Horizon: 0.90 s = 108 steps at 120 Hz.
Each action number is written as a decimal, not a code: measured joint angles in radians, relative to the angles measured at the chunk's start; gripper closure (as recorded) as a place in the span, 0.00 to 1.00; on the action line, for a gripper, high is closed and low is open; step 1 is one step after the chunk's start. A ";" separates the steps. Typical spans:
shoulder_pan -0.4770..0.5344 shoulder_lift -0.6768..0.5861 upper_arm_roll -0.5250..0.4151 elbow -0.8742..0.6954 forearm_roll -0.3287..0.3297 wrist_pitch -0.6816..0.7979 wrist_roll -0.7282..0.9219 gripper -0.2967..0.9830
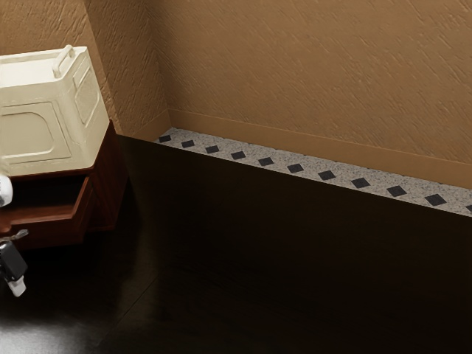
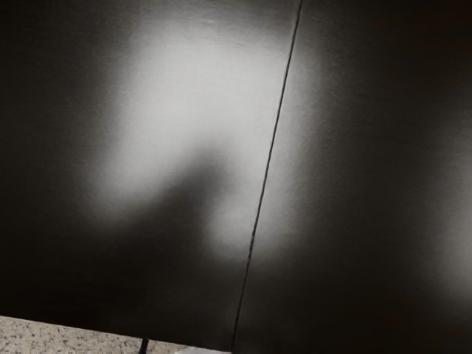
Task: Push the drawer handle with one arm to close the drawer
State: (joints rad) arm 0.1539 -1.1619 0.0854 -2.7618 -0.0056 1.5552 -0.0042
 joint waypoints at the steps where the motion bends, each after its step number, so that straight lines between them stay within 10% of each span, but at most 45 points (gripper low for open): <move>1: 0.001 -0.006 0.000 -0.009 0.000 0.003 -0.002 0.25; 27: 0.143 -0.030 0.053 -0.100 0.093 0.116 -0.017 0.25; 61: 0.241 0.269 0.157 -0.095 0.264 0.406 0.102 0.25; 108: 0.239 0.475 0.214 -0.035 0.165 0.645 0.180 0.25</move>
State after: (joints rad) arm 0.3931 -0.6868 0.2991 -2.7964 0.1598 2.2003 0.1758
